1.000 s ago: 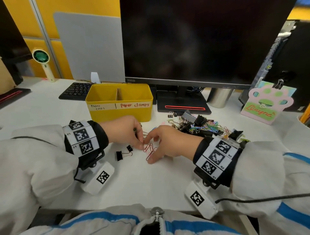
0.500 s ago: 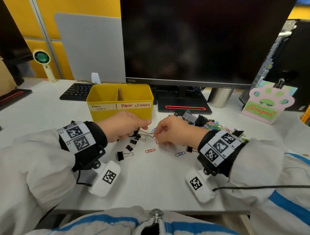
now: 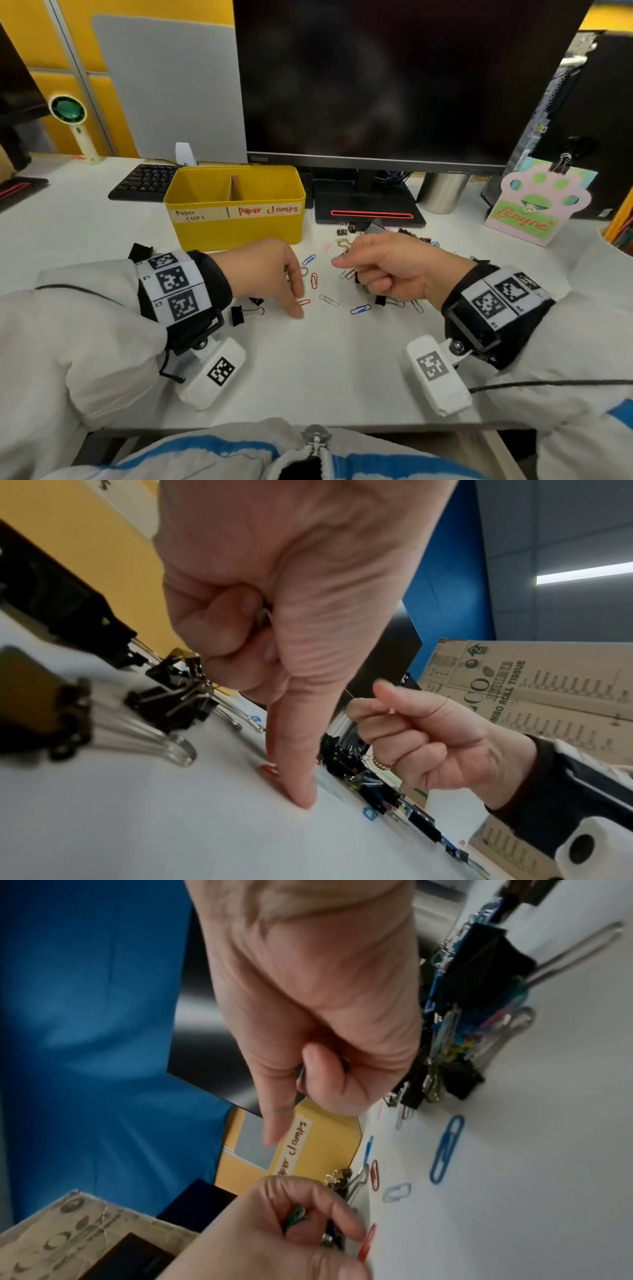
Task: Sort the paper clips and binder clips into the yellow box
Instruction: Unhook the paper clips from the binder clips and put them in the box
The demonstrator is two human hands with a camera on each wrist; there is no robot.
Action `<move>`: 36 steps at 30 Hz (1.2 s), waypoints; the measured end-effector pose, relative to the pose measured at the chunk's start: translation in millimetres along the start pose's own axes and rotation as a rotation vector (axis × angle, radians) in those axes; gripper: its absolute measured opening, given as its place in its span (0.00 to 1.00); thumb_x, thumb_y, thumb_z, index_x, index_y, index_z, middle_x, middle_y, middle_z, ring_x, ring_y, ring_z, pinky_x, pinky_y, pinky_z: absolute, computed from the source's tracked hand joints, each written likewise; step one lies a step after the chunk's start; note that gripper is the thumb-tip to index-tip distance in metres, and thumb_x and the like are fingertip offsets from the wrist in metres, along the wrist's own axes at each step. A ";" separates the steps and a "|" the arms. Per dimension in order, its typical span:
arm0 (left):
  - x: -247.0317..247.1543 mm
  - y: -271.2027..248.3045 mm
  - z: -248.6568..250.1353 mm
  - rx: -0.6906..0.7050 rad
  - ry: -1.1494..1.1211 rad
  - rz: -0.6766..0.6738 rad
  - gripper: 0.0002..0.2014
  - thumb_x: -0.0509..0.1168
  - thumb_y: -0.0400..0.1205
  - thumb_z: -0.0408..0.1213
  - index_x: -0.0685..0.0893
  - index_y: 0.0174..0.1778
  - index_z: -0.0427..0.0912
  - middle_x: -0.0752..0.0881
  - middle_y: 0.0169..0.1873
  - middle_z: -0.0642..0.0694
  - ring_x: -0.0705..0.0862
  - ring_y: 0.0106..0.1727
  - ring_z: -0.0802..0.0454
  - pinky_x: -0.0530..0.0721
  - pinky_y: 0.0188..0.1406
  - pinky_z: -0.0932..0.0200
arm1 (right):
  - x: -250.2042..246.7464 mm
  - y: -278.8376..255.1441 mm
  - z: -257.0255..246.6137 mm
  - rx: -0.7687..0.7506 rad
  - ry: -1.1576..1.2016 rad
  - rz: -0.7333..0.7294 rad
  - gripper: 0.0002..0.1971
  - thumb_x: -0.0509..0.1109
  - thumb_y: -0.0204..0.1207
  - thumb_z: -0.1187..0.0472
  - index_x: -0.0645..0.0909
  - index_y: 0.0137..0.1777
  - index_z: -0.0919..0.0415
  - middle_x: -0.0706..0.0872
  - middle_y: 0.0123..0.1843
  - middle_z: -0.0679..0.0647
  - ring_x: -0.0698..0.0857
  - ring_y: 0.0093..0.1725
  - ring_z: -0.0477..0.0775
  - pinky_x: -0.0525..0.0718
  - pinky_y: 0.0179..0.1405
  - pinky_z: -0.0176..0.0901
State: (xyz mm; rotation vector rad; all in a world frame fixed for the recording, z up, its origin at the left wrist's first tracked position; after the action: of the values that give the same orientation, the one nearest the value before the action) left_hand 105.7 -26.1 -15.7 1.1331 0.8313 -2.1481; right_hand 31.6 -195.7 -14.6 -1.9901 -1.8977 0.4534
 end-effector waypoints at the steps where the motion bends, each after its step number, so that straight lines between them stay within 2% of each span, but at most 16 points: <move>1: 1.2 0.6 1.4 0.005 0.018 0.001 0.12 0.86 0.64 0.47 0.93 0.39 0.50 0.88 0.37 0.58 0.83 0.38 0.57 0.77 0.31 0.66 | 0.5 0.2 3.3 0.029 0.014 -0.002 0.18 0.78 0.75 0.59 0.69 0.34 0.53 0.61 0.27 0.47 0.58 0.23 0.44 0.63 0.13 0.31; 4: 3.4 2.1 3.8 0.014 0.036 -0.017 0.08 0.84 0.68 0.46 0.94 0.37 0.50 0.91 0.36 0.57 0.87 0.42 0.55 0.82 0.37 0.65 | -2.2 -0.3 7.3 0.085 0.146 0.040 0.13 0.75 0.78 0.50 0.81 0.42 0.59 0.67 0.26 0.48 0.67 0.23 0.43 0.69 0.14 0.29; 6: 5.1 2.0 5.6 0.030 0.069 -0.052 0.07 0.82 0.71 0.47 0.93 0.37 0.50 0.90 0.37 0.57 0.87 0.42 0.55 0.82 0.38 0.64 | -6.0 -0.8 6.2 0.086 0.124 0.029 0.12 0.71 0.81 0.53 0.86 0.49 0.63 0.72 0.28 0.49 0.71 0.25 0.43 0.69 0.15 0.29; 8: 6.2 1.3 8.4 0.052 0.116 -0.080 0.07 0.79 0.74 0.48 0.92 0.40 0.50 0.89 0.37 0.57 0.84 0.38 0.57 0.79 0.33 0.68 | -5.4 -4.4 4.4 0.117 0.051 -0.020 0.10 0.73 0.79 0.56 0.87 0.51 0.62 0.69 0.29 0.48 0.65 0.26 0.43 0.64 0.16 0.30; 11: 7.0 1.3 10.2 0.057 0.171 -0.104 0.11 0.76 0.78 0.51 0.92 0.48 0.48 0.87 0.38 0.56 0.78 0.31 0.60 0.70 0.20 0.76 | -4.4 -10.0 2.4 0.167 -0.040 -0.022 0.06 0.79 0.72 0.57 0.87 0.43 0.59 0.62 0.24 0.45 0.56 0.22 0.44 0.55 0.15 0.33; 13: 7.7 0.8 9.2 0.047 0.174 -0.122 0.12 0.74 0.79 0.52 0.92 0.50 0.48 0.88 0.40 0.55 0.78 0.31 0.61 0.70 0.19 0.75 | -4.1 -13.9 -1.7 0.078 -0.374 0.030 0.08 0.84 0.66 0.59 0.89 0.42 0.57 0.67 0.20 0.45 0.60 0.20 0.46 0.56 0.17 0.34; 16: 9.1 -1.5 8.0 0.027 0.197 -0.148 0.13 0.72 0.80 0.54 0.91 0.50 0.49 0.87 0.40 0.54 0.79 0.32 0.58 0.74 0.24 0.71 | 1.4 -17.5 -6.9 -0.100 -0.984 0.133 0.13 0.90 0.58 0.57 0.94 0.42 0.52 0.79 0.19 0.37 0.77 0.23 0.39 0.70 0.21 0.30; 19: 9.0 1.0 4.5 -0.003 0.193 -0.131 0.16 0.66 0.84 0.54 0.89 0.47 0.45 0.87 0.38 0.48 0.79 0.33 0.52 0.76 0.30 0.63 | 1.5 -14.1 -2.2 -0.134 -1.122 0.183 0.11 0.90 0.59 0.56 0.94 0.41 0.52 0.85 0.28 0.40 0.84 0.31 0.43 0.76 0.26 0.34; 20: 8.8 2.3 2.6 -0.032 0.129 -0.119 0.17 0.63 0.86 0.53 0.87 0.48 0.42 0.87 0.39 0.45 0.79 0.34 0.50 0.77 0.31 0.62 | 1.4 -12.5 -0.3 -0.141 -1.126 0.176 0.10 0.89 0.61 0.56 0.94 0.41 0.54 0.87 0.30 0.42 0.85 0.32 0.44 0.78 0.29 0.35; 22: 11.6 6.1 -3.2 -0.131 -0.205 -0.132 0.15 0.61 0.88 0.46 0.82 0.46 0.36 0.84 0.36 0.42 0.76 0.31 0.48 0.75 0.27 0.61 | 2.0 -11.4 2.3 -0.143 -1.135 0.136 0.07 0.87 0.64 0.57 0.92 0.38 0.56 0.90 0.32 0.47 0.85 0.32 0.46 0.80 0.32 0.38; 24: 14.8 7.5 -6.0 -0.220 -0.609 -0.188 0.07 0.59 0.87 0.38 0.73 0.45 0.40 0.78 0.31 0.44 0.66 0.26 0.51 0.62 0.21 0.63 | 3.8 -12.4 4.2 -0.123 -1.169 0.080 0.06 0.84 0.69 0.57 0.91 0.38 0.57 0.92 0.36 0.50 0.85 0.33 0.47 0.81 0.34 0.40; 27: 14.1 12.2 -12.6 -0.250 -0.870 -0.242 0.06 0.60 0.85 0.36 0.72 0.43 0.44 0.74 0.31 0.48 0.59 0.28 0.53 0.50 0.30 0.59 | 6.9 -14.9 6.0 -0.112 -1.249 0.035 0.07 0.79 0.75 0.56 0.90 0.40 0.58 0.91 0.38 0.48 0.84 0.35 0.46 0.80 0.36 0.39; 29: 13.4 12.2 -11.8 -0.242 -1.014 -0.255 0.06 0.59 0.87 0.34 0.74 0.44 0.41 0.74 0.32 0.48 0.60 0.28 0.55 0.54 0.24 0.64 | 10.5 -17.6 3.8 -0.158 -1.280 0.063 0.04 0.78 0.74 0.58 0.89 0.39 0.57 0.90 0.38 0.48 0.84 0.35 0.46 0.82 0.34 0.38; 31: 11.3 10.2 -8.2 -0.239 -1.162 -0.216 0.02 0.58 0.89 0.31 0.75 0.52 0.38 0.78 0.33 0.46 0.63 0.25 0.57 0.60 0.17 0.69 | 13.5 -19.3 1.2 -0.215 -1.285 0.113 0.01 0.78 0.71 0.62 0.89 0.40 0.58 0.89 0.36 0.47 0.84 0.34 0.45 0.82 0.32 0.37; 34: 8.9 9.1 -6.6 -0.232 -1.298 -0.125 0.11 0.56 0.89 0.29 0.79 0.65 0.35 0.79 0.34 0.46 0.65 0.25 0.59 0.63 0.15 0.71 | 10.9 -19.1 -0.7 -0.237 -1.221 0.172 0.05 0.80 0.69 0.63 0.90 0.44 0.57 0.87 0.35 0.45 0.87 0.37 0.49 0.84 0.35 0.40; 36: 8.3 9.4 -4.5 -0.224 -1.386 -0.110 0.13 0.55 0.89 0.28 0.81 0.65 0.36 0.79 0.34 0.47 0.66 0.26 0.60 0.63 0.14 0.72 | 6.5 -18.7 -0.5 -0.211 -1.157 0.176 0.09 0.84 0.65 0.60 0.90 0.44 0.55 0.89 0.39 0.50 0.91 0.41 0.56 0.87 0.38 0.45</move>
State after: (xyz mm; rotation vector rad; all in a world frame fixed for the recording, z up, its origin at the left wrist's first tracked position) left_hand 110.8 -30.4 -27.3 -0.5865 0.4024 -2.1678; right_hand 15.5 -188.6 -5.4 -2.2389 -2.3989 1.8267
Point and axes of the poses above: each hand's wrist, its own y-axis towards the middle knuckle, its own x-axis out of the palm, z = x × y, the point moved 5 cm from there along y, towards the middle knuckle
